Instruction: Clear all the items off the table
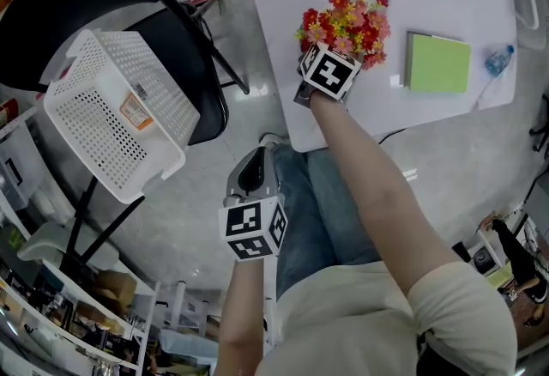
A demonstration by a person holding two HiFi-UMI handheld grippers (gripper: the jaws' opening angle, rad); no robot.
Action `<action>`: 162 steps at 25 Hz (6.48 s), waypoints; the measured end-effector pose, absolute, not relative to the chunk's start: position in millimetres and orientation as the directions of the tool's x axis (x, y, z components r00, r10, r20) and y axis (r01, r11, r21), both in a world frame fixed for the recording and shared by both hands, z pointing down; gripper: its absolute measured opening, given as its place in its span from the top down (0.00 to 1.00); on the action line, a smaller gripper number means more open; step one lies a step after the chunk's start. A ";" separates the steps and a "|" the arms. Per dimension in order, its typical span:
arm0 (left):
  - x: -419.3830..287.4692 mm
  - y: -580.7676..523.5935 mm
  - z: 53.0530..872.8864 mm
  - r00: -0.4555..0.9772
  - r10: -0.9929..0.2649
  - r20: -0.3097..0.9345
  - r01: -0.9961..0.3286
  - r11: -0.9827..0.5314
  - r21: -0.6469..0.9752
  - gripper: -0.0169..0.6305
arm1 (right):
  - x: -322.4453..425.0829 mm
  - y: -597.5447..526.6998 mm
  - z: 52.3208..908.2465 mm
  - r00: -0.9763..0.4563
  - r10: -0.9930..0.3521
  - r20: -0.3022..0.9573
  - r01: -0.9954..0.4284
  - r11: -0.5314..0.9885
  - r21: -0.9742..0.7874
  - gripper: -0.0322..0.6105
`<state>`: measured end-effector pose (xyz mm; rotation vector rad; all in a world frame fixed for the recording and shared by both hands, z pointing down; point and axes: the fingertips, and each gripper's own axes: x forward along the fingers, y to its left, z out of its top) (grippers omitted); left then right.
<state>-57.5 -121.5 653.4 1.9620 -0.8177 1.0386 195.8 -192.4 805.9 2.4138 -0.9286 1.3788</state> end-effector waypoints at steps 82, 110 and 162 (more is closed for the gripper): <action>-285.2 -72.8 470.7 0.363 -0.616 0.698 -0.931 -0.261 0.254 0.96 | -140.8 -126.8 452.2 -0.254 -0.775 0.578 -0.949 0.316 0.007 0.13; -363.2 -154.2 503.7 0.237 -0.621 0.747 -0.963 -0.049 0.266 0.96 | -261.3 -286.6 507.5 -0.406 -0.663 0.629 -0.877 0.476 -0.065 0.13; -352.8 -312.8 601.5 0.379 -0.448 0.810 -0.917 -0.066 0.393 0.96 | -325.0 -469.5 782.1 -0.344 -0.385 0.857 -0.841 0.532 -0.099 0.13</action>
